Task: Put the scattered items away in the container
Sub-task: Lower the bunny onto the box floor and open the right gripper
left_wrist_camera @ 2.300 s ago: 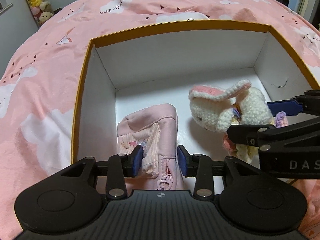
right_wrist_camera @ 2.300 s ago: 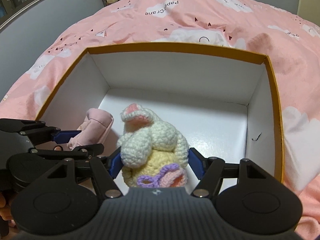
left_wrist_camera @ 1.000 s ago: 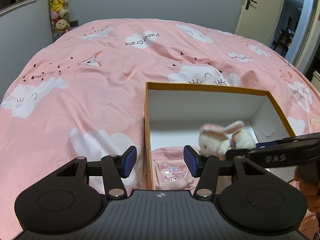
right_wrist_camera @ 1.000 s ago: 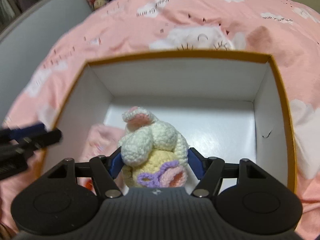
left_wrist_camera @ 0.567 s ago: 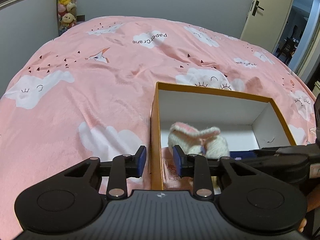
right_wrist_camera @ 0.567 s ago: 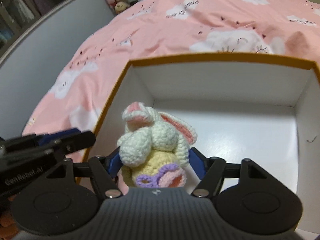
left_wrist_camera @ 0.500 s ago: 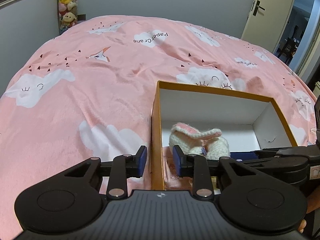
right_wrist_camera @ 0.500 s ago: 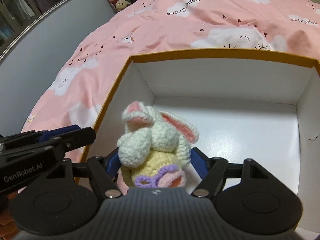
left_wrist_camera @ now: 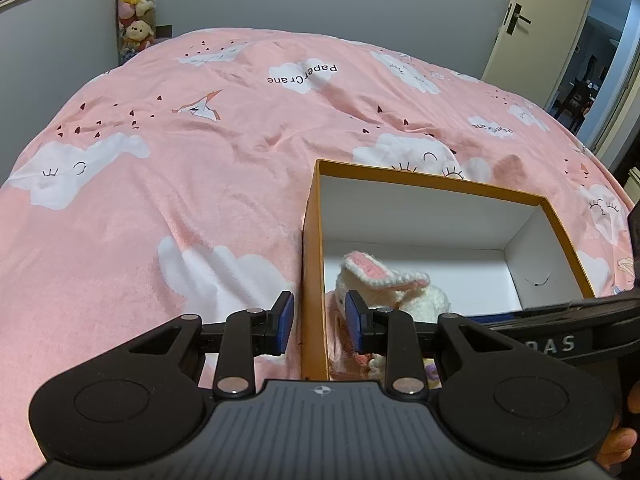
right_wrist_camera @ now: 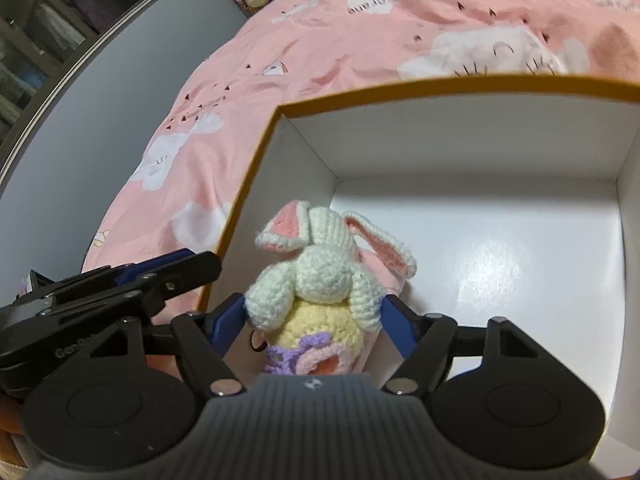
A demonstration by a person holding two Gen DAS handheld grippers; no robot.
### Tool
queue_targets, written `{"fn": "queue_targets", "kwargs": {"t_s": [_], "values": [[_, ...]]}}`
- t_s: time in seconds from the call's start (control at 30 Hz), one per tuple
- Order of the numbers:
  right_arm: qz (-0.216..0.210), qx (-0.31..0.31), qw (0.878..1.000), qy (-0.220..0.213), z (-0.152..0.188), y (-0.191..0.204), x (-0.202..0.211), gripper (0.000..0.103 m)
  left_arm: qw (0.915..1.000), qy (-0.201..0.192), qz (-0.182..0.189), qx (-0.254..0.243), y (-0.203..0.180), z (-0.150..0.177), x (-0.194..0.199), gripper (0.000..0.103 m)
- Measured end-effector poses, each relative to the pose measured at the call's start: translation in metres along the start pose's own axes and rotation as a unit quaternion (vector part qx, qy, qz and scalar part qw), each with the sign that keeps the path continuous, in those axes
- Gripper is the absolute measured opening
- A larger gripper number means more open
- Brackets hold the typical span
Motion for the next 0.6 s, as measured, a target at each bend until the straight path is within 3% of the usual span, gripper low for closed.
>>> {"fn": "queue_targets", "kwargs": {"t_s": [0.17,0.2,0.23,0.3,0.37,0.53,0.6], "values": [[-0.015,-0.030,0.999,-0.005,0.003,-0.010,0.005,0.068,1.0000,0.003,0.000,0.001,0.000,0.002,-0.001,0.033],[-0.025,-0.040,0.999,-0.012,0.001,-0.011,0.010,0.062,1.0000,0.002,0.000,0.001,0.000,0.002,-0.001,0.033],[-0.040,-0.054,0.998,-0.022,-0.002,-0.013,0.016,0.036,1.0000,0.002,0.001,0.000,-0.001,0.002,-0.001,0.033],[-0.072,-0.086,0.993,-0.027,-0.006,-0.018,0.023,0.029,1.0000,0.001,0.002,-0.003,-0.003,0.002,-0.001,0.033],[-0.074,-0.098,0.992,-0.018,-0.006,-0.024,0.022,0.029,1.0000,0.000,0.002,-0.005,-0.005,0.002,0.000,0.033],[0.013,-0.059,0.998,-0.001,0.002,-0.032,0.013,0.043,1.0000,-0.001,-0.004,-0.003,-0.004,0.002,0.002,0.033],[0.022,-0.056,0.998,0.003,0.005,-0.036,0.010,0.047,1.0000,-0.001,-0.004,-0.004,-0.004,0.002,0.002,0.033]]}}
Point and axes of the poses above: each gripper's, at about its wrist camera, not at the fingertips, and x roughly against the way its jaws point, y to its left, z to its underside, the point moved 10 cm from there along -x, roughly the way its jaws point, and after that the axes turned 7 degrees about y, right-handed, at the moved point
